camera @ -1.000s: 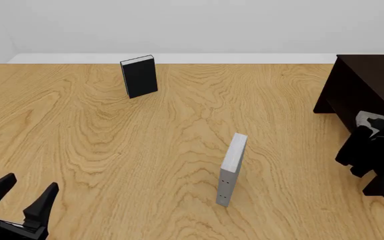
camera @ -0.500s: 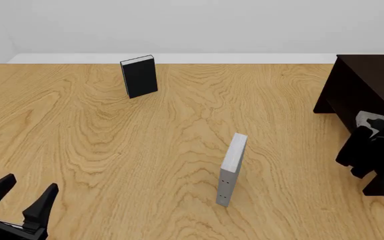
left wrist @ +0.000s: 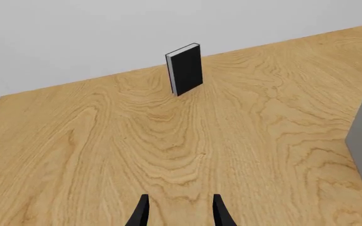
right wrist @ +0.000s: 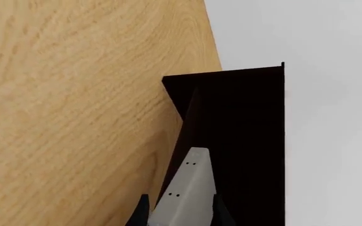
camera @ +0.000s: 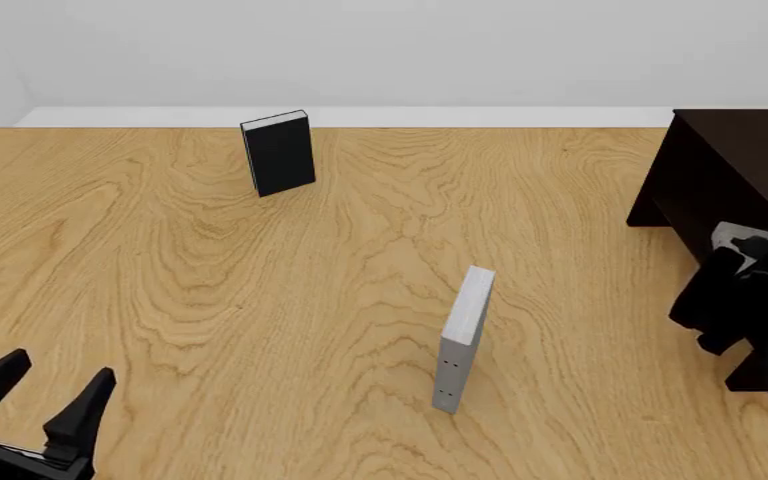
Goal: Pick up the book on the right and place it on the cabinet shelf.
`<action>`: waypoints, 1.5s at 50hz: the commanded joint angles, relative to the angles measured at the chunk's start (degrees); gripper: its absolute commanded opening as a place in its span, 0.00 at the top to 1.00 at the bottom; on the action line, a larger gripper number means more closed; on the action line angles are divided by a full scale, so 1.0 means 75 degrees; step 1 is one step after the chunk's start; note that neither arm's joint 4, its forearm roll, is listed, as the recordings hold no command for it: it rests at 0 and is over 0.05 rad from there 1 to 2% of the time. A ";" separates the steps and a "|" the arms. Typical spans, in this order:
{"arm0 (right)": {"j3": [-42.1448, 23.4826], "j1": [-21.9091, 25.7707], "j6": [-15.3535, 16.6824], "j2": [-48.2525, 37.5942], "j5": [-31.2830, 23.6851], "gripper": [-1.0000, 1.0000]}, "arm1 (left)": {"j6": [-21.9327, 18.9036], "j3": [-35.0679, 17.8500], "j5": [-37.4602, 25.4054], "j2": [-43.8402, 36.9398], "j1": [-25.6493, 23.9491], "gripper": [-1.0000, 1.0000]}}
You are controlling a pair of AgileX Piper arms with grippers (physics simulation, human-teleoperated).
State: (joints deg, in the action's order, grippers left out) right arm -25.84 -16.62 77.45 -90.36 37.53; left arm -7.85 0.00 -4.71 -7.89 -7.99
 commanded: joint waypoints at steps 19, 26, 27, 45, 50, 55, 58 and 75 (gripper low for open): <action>-0.0817 0.0500 0.0016 -0.0066 -0.0293 0.00 | 0.0006 -0.0001 -0.0005 0.0099 0.0014 0.00; -0.0805 0.0535 0.0014 -0.0094 -0.0281 0.00 | 0.0009 -0.0001 -0.0048 0.0138 0.0007 0.00; -0.0816 0.0552 -0.0003 -0.0093 -0.0300 0.00 | 0.0022 -0.0001 -0.0094 0.0183 0.0023 0.00; -0.0984 0.0759 -0.0034 -0.0215 -0.0364 0.00 | 0.0023 -0.0001 0.0273 -0.0173 0.0015 0.00; -0.1047 0.0811 -0.0040 -0.0233 -0.0423 0.00 | 0.0020 -0.0001 0.0028 0.0070 0.0016 0.00; -0.1066 0.0900 -0.0025 -0.0244 -0.0424 0.00 | 0.0038 -0.0001 0.0370 -0.0267 0.0027 0.00; -0.1066 0.0928 -0.0051 -0.0247 -0.0429 0.00 | 0.0040 -0.0001 0.0015 0.0081 0.0026 0.00; -0.1272 0.1271 -0.0143 -0.0143 -0.0657 0.00 | 0.0037 -0.0001 0.0308 -0.0207 0.0022 0.00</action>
State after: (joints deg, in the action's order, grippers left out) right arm -33.87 -8.92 76.71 -91.77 33.95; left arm -7.63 0.00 -3.30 -9.25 -7.78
